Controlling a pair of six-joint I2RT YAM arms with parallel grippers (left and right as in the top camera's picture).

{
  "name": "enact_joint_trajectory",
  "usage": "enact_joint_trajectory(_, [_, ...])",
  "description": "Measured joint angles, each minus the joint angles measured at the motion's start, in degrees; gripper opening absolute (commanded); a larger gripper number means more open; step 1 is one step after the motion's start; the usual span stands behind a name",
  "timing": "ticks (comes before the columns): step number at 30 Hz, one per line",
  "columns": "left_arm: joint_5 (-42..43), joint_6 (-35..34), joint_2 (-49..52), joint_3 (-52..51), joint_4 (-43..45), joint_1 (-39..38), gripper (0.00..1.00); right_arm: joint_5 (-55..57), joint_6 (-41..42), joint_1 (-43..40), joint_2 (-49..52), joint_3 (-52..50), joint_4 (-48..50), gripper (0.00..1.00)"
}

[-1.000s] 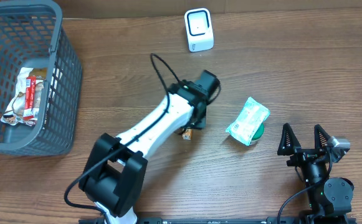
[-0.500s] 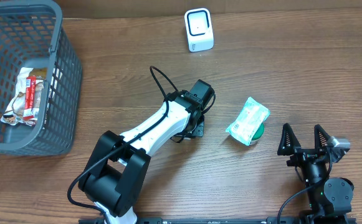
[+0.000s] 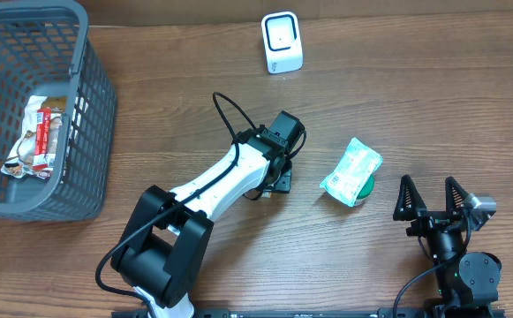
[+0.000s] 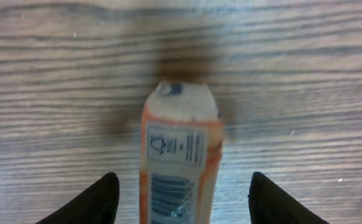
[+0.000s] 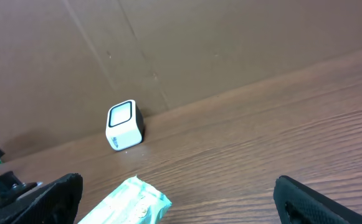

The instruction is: Scan the item barcode

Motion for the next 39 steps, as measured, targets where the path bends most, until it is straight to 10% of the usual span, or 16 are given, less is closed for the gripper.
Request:
enact_joint_trajectory(16, [14.27, 10.99, -1.18, 25.00, -12.39, 3.32, 0.77, 0.02, 0.00, 0.00, 0.00, 0.00, -0.04, 1.00])
enact_joint_trajectory(25, [28.65, 18.95, 3.65, 24.72, -10.27, -0.24, 0.66, 0.00, 0.00, 0.00, 0.00, 0.00, -0.02, 1.00])
enact_joint_trajectory(39, [41.48, 22.95, 12.48, 24.00, -9.11, -1.16, 0.04, 0.00, 0.00, 0.00, 0.00, 0.00, -0.04, 1.00])
